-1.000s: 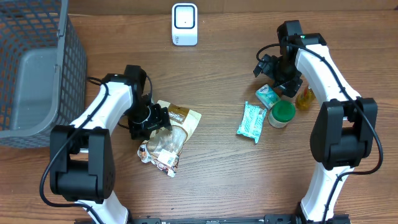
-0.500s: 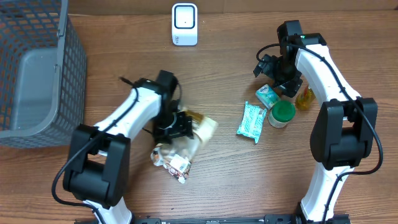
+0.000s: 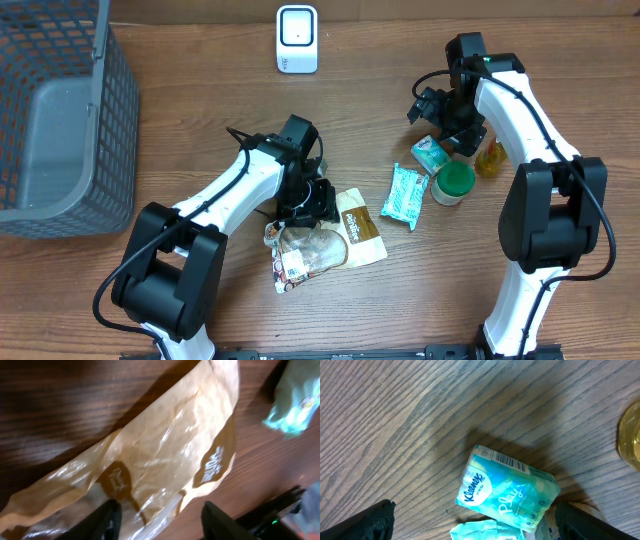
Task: Scan the item barcode
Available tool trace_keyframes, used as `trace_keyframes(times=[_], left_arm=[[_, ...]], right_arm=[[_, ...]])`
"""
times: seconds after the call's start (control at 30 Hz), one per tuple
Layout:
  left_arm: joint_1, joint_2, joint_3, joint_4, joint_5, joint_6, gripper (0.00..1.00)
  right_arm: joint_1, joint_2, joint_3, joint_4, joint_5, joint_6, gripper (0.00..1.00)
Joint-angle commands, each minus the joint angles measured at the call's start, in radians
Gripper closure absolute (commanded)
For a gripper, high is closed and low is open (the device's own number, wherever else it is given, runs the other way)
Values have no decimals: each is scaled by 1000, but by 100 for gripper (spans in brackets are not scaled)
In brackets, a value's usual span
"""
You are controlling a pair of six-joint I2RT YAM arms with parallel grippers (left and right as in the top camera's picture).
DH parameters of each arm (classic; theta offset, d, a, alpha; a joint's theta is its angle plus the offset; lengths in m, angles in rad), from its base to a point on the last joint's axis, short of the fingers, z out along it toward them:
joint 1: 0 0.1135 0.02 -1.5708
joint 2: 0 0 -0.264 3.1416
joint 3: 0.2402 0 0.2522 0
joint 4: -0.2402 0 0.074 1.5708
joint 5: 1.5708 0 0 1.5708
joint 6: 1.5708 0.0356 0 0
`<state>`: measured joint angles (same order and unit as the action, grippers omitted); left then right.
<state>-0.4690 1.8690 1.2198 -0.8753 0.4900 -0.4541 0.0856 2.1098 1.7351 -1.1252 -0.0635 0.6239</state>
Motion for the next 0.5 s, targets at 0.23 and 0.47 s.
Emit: trace_keyframes(times=[0.23, 0.47], left_arm=[[5, -51, 9, -43, -90, 261, 96], [-3, -51, 9, -50, -77, 333, 96]], right_arm=[[-4, -22, 27, 3, -2, -4, 0], [-4, -22, 27, 3, -2, -4, 0]])
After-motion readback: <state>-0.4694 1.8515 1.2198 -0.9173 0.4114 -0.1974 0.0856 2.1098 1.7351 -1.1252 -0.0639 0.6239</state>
